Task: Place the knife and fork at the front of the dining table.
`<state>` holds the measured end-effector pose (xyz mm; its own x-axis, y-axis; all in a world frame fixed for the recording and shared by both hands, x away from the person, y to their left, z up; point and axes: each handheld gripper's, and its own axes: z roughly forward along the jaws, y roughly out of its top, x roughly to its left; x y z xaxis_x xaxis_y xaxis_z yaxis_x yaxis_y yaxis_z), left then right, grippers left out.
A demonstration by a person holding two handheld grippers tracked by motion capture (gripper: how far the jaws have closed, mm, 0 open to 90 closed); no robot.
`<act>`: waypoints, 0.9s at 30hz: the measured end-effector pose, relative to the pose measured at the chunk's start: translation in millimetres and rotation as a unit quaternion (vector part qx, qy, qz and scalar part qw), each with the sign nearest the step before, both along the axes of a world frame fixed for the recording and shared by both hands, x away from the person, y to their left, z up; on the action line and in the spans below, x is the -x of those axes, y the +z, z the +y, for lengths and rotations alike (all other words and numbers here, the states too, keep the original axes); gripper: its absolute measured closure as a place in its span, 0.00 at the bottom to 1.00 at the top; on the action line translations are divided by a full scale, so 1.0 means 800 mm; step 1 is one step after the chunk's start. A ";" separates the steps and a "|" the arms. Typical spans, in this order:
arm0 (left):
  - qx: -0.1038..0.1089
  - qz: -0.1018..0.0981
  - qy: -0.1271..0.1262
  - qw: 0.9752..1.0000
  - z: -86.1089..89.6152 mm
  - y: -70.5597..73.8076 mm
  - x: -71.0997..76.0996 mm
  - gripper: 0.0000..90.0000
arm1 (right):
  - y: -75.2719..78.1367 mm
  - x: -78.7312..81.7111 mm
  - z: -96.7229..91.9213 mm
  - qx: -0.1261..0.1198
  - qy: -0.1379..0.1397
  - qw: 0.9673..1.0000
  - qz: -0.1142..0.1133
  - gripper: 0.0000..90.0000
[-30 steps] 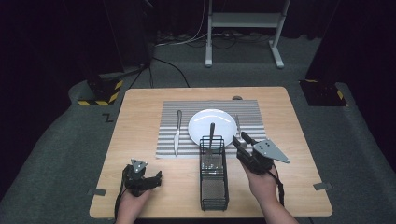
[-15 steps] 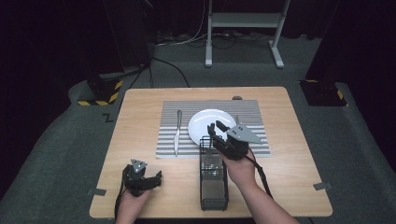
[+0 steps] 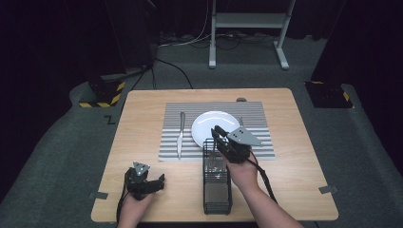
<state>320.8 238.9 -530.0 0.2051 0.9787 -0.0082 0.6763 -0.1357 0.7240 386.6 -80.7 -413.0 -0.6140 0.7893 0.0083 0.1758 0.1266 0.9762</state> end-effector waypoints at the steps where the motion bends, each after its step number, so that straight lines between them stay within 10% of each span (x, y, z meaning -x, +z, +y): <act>1: 0.000 0.000 0.000 1.000 0.000 0.000 0.000 0.08 | 0.000 0.000 -0.001 -0.002 0.002 1.000 -0.003 0.86; 12: 0.000 0.000 0.000 1.000 0.000 0.000 0.000 0.08 | 0.001 0.004 -0.006 -0.040 0.036 0.999 -0.002 0.96; 27: 0.000 0.000 0.000 1.000 0.000 0.000 0.000 0.08 | 0.048 0.043 -0.019 -0.071 0.055 0.994 -0.068 0.96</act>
